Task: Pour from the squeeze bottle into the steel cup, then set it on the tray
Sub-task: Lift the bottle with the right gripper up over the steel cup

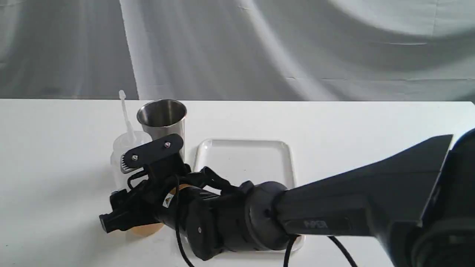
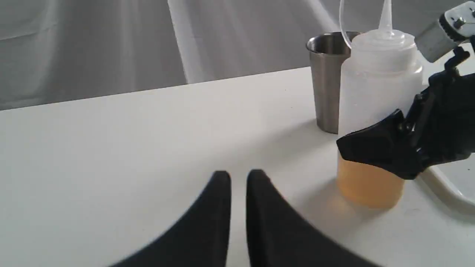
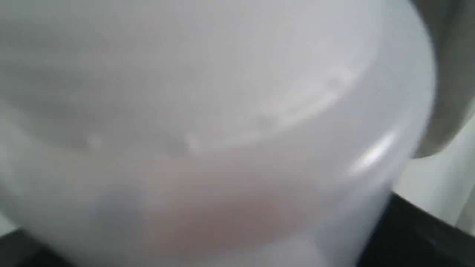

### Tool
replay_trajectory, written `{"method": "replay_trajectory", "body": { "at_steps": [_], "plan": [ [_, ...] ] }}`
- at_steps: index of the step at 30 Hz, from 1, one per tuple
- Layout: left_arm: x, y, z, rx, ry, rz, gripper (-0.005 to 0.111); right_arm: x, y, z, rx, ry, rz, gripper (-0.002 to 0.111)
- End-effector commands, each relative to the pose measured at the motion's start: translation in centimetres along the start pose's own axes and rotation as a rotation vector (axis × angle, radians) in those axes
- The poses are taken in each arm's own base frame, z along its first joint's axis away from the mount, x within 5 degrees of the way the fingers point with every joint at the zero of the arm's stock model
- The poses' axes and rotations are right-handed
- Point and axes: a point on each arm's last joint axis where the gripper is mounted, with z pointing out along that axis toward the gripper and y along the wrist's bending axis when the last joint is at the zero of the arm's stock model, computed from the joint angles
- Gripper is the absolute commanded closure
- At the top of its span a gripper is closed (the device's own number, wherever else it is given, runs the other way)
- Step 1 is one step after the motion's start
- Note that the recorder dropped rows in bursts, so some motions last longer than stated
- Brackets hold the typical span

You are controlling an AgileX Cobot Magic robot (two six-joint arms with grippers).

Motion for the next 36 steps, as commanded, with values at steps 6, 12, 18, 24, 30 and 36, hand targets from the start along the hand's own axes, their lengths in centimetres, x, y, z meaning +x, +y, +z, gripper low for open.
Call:
{"method": "replay_trajectory", "body": {
  "at_steps": [6,12,18,24,30,36],
  "plan": [
    [0.1,0.0,0.0,0.002,-0.007,-0.001,0.098,-1.0,0.1,-0.6,-0.018,0.021,-0.003,0.067],
    [0.1,0.0,0.0,0.002,-0.007,-0.001,0.098,-3.2,-0.3,-2.1,-0.047,0.037,0.007,0.073],
    [0.1,0.0,0.0,0.002,-0.007,-0.001,0.098,-6.6,-1.6,-4.7,-0.066,0.024,-0.009,0.073],
    [0.1,0.0,0.0,0.002,-0.007,-0.001,0.098,-9.5,-4.5,-7.7,-0.029,0.062,-0.105,0.073],
    [0.1,0.0,0.0,0.002,-0.007,-0.001,0.098,-11.6,-8.3,-9.9,0.072,0.052,-0.138,0.073],
    [0.1,0.0,0.0,0.002,-0.007,-0.001,0.098,-13.4,-11.2,-11.6,0.177,0.053,-0.243,0.073]
  ]
}}
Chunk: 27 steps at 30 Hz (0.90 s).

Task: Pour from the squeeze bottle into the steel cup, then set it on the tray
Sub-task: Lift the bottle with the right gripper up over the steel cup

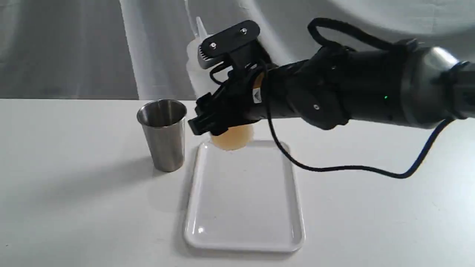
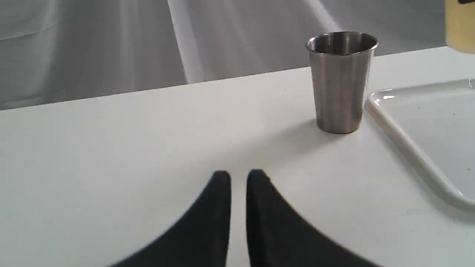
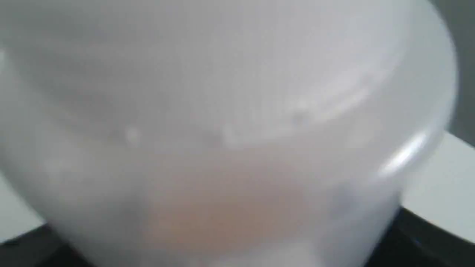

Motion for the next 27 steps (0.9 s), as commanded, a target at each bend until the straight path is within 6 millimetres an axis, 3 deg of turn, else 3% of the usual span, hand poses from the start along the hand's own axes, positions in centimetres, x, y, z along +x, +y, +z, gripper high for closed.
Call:
{"method": "replay_trajectory", "body": {
  "at_steps": [1,12,17,27],
  "plan": [
    [0.1,0.0,0.0,0.002,-0.007,-0.001,0.098,-1.8,-1.9,-1.5,0.074,-0.014,-0.079,0.073],
    [0.1,0.0,0.0,0.002,-0.007,-0.001,0.098,-6.9,-4.9,-0.7,0.338,0.036,-0.326,0.073],
    [0.1,0.0,0.0,0.002,-0.007,-0.001,0.098,-7.0,-4.9,1.1,0.416,0.106,-0.401,0.073],
    [0.1,0.0,0.0,0.002,-0.007,-0.001,0.098,-4.8,-1.8,4.3,0.386,0.178,-0.486,0.073]
  ]
}}
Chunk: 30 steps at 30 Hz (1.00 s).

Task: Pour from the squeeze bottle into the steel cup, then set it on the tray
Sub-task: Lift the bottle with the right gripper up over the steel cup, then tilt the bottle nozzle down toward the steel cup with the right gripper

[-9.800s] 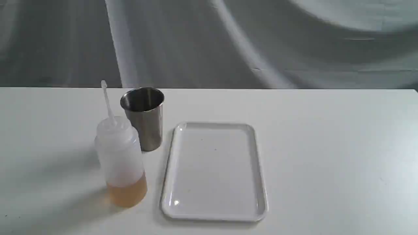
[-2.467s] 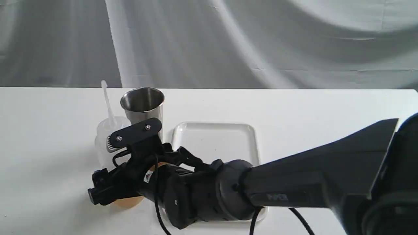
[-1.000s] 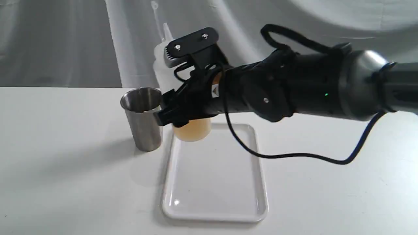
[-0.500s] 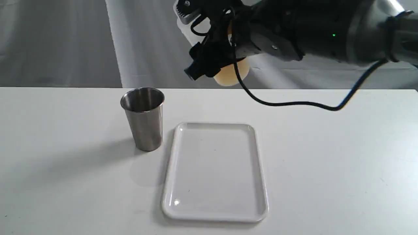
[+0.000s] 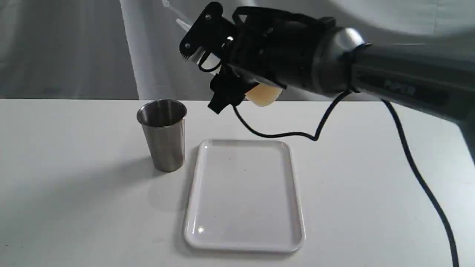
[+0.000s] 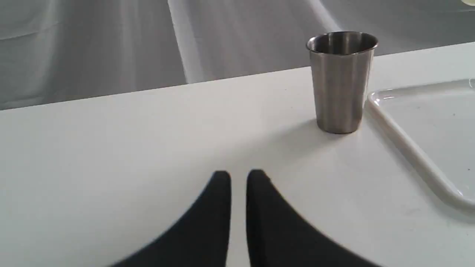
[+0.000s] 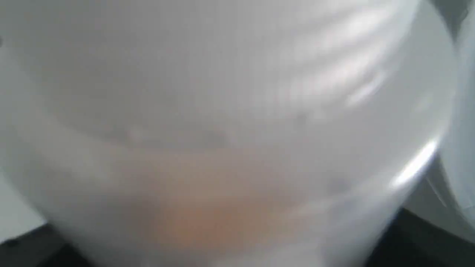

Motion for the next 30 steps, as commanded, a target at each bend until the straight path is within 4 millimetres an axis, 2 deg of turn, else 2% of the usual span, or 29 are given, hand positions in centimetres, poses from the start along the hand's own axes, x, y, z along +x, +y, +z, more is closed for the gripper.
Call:
{"method": "replay_trajectory", "body": {
  "at_steps": [1,9,25,30],
  "plan": [
    [0.1,0.0,0.0,0.002,-0.007,-0.001,0.098,-0.8,0.4,-0.5,0.015,-0.029,-0.025,0.073],
    [0.1,0.0,0.0,0.002,-0.007,-0.001,0.098,-0.5,1.8,0.6,0.002,-0.008,-0.054,0.073],
    [0.1,0.0,0.0,0.002,-0.007,-0.001,0.098,-0.7,1.8,0.6,-0.007,-0.035,-0.049,0.073],
    [0.1,0.0,0.0,0.002,-0.007,-0.001,0.098,-0.2,1.4,0.8,0.048,0.010,-0.107,0.073]
  ]
}}
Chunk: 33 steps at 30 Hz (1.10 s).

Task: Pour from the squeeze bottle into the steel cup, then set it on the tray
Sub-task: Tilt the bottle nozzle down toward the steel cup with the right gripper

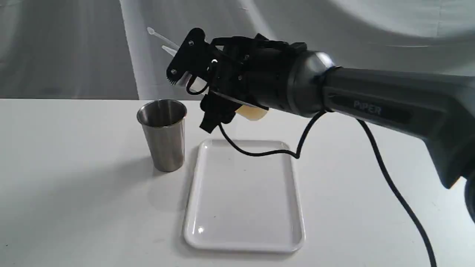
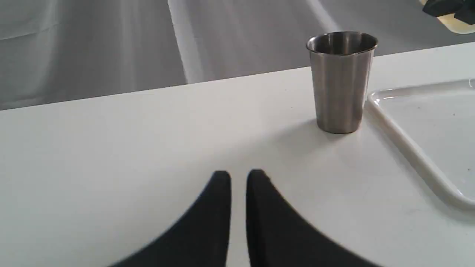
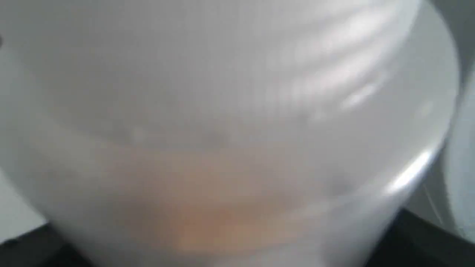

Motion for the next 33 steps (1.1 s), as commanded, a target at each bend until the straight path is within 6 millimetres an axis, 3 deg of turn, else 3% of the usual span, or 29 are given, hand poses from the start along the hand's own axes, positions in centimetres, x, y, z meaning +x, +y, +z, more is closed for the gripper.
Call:
{"method": "replay_trajectory", "body": {
  "at_steps": [1,8,22,28,33],
  "plan": [
    [0.1,0.0,0.0,0.002,-0.007,-0.001,0.098,0.0,-1.3,-0.4,0.085,0.017,-0.061,0.073],
    [0.1,0.0,0.0,0.002,-0.007,-0.001,0.098,1.3,-0.4,1.1,0.120,0.122,-0.101,0.073],
    [0.1,0.0,0.0,0.002,-0.007,-0.001,0.098,1.3,1.2,1.7,0.175,0.168,-0.133,0.073],
    [0.1,0.0,0.0,0.002,-0.007,-0.001,0.098,1.3,1.3,1.8,0.185,0.166,-0.147,0.073],
    [0.1,0.0,0.0,0.002,-0.007,-0.001,0.098,0.0,1.3,2.0,0.209,0.140,-0.099,0.073]
  ]
}}
